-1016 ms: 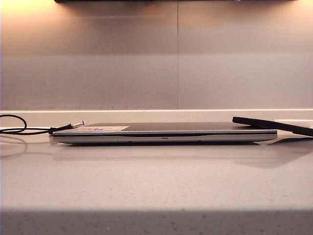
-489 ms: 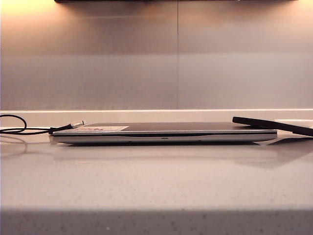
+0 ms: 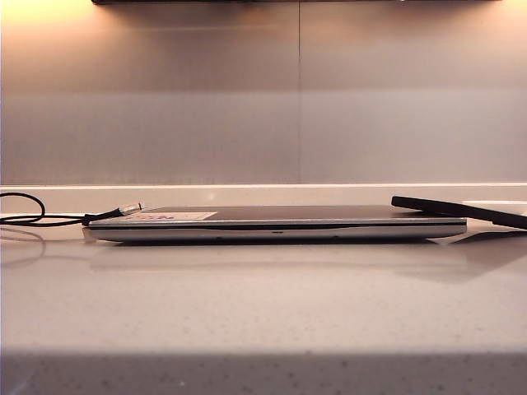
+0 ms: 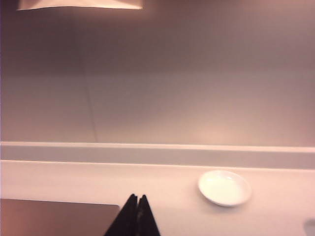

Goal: Pick up the charging cable and the phone, plug the charging cable into the charging port on the phone, and finally place them back on the table.

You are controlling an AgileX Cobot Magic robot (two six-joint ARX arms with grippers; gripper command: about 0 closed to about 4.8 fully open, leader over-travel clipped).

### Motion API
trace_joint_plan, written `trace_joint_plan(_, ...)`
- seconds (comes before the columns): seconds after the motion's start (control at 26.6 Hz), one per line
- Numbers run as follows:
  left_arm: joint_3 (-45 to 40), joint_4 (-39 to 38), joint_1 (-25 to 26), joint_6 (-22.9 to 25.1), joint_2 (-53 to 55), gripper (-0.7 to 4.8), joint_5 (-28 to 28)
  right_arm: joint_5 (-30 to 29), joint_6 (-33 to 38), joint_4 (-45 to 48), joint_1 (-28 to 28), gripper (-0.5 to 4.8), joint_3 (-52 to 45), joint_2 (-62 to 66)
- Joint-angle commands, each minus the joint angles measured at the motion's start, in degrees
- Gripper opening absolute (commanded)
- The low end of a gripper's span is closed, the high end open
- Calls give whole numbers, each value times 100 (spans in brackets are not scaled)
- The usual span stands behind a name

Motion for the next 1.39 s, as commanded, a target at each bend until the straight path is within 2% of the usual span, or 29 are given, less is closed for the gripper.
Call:
trace_joint_plan(0.04, 245, 199, -11, -11, 592, -5, 17, -162, 15, 79, 48, -3, 256, 245)
trace_joint_plan(0.3, 520, 365, -13, 52, 1615, -5, 17, -140, 13, 76, 662, -3, 367, 487)
trace_joint_plan(0.53, 557, 546, -77, 79, 2127, -5, 17, 105, -63, -15, 1659, -3, 367, 656)
trace_joint_plan(0.6, 557, 546, -398, 476, 2350, -5, 17, 531, -459, -297, 2452, -3, 367, 704)
trace_joint_plan(0.64, 557, 546, -544, 647, 2417, -5, 17, 651, -509, -367, 2680, -3, 367, 710)
trace_joint_plan(0.83, 546, 538, -1172, 1427, 2793, -5, 17, 909, -546, -444, 3523, -3, 365, 798)
trace_joint_plan(1.02, 546, 461, -1314, 2057, 3237, -5, 17, 918, -560, -522, 4236, -3, 365, 960)
trace_joint_plan(1.2, 544, 369, -1314, 2640, 3560, -5, 17, 1281, -560, -741, 4730, -3, 363, 1027)
trace_joint_plan(1.39, 544, 321, -1311, 3117, 3921, -5, 17, 1386, -557, -782, 4865, -3, 363, 1021)
